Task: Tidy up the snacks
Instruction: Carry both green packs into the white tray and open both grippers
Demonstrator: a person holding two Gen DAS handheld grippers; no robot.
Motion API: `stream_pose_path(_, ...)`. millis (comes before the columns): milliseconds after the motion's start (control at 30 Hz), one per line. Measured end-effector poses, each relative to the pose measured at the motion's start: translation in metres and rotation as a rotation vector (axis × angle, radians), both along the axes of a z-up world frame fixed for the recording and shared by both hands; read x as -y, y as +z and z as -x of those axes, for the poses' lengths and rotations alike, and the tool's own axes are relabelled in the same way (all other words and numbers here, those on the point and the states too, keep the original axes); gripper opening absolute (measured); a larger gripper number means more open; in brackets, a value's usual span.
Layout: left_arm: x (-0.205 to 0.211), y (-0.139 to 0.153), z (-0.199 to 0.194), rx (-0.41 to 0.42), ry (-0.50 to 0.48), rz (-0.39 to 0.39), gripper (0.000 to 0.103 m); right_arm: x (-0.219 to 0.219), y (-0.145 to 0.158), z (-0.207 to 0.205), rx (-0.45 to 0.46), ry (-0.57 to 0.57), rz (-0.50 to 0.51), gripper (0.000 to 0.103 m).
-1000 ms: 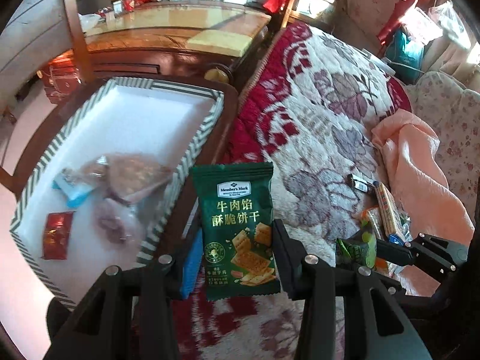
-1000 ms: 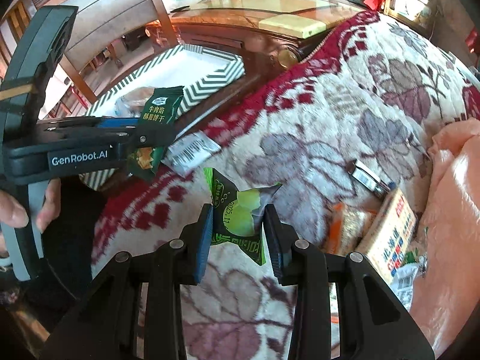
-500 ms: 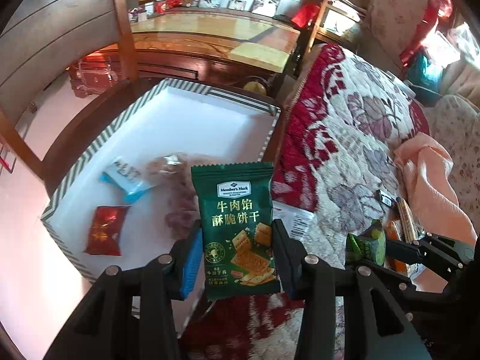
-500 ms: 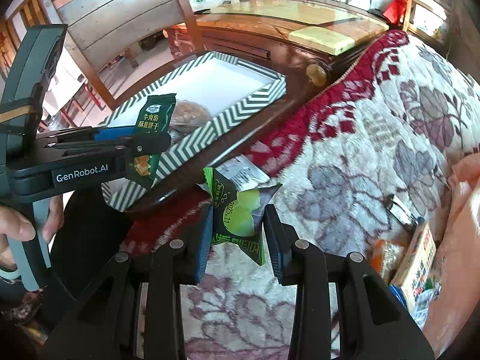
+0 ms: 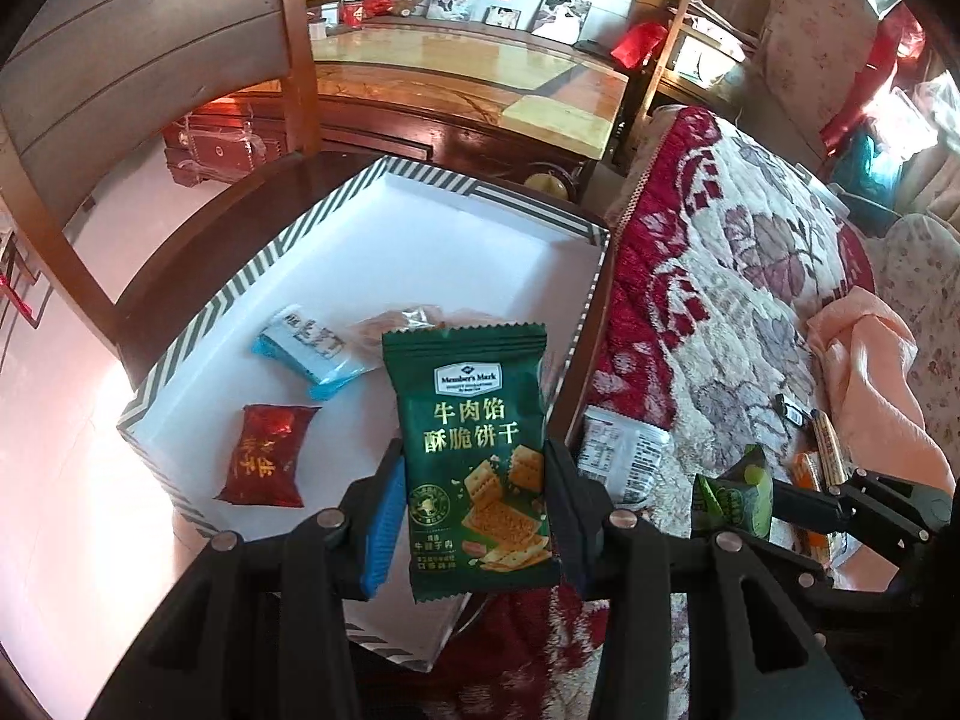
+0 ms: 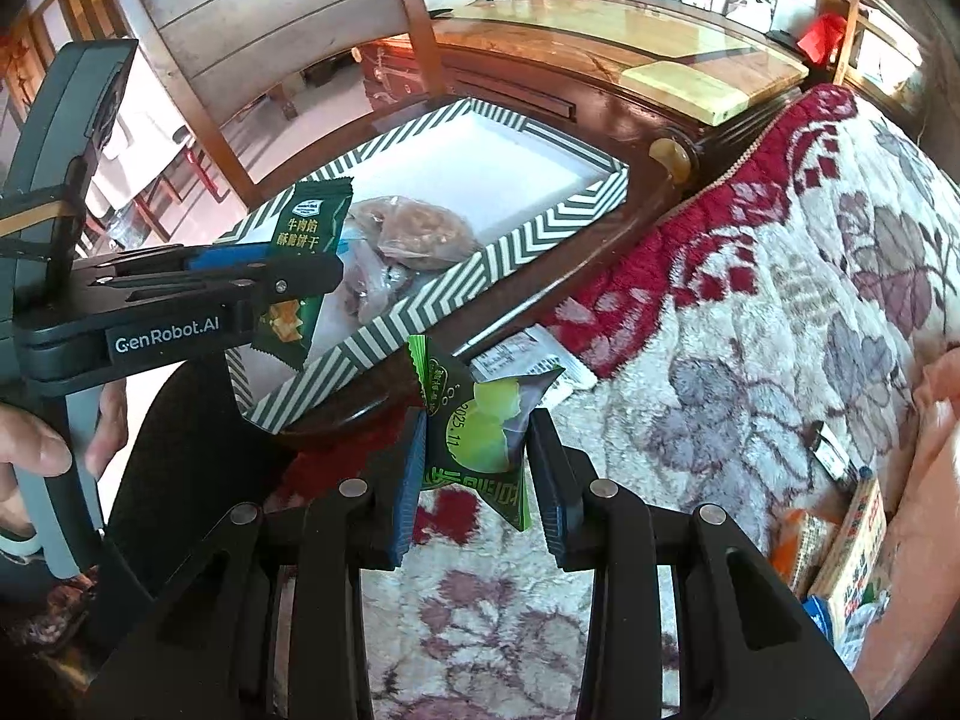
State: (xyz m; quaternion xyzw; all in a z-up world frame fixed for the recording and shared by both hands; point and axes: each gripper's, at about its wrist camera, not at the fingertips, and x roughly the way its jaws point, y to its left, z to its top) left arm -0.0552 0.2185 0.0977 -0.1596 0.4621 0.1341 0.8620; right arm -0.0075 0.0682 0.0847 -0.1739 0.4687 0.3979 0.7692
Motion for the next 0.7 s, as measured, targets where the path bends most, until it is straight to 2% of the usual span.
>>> stream_pose_path(700,-0.053,-0.014,0.01,-0.023,0.1,0.016,0.046,-0.068,-0.004,0.004,0.0,0.119,0.039,0.033)
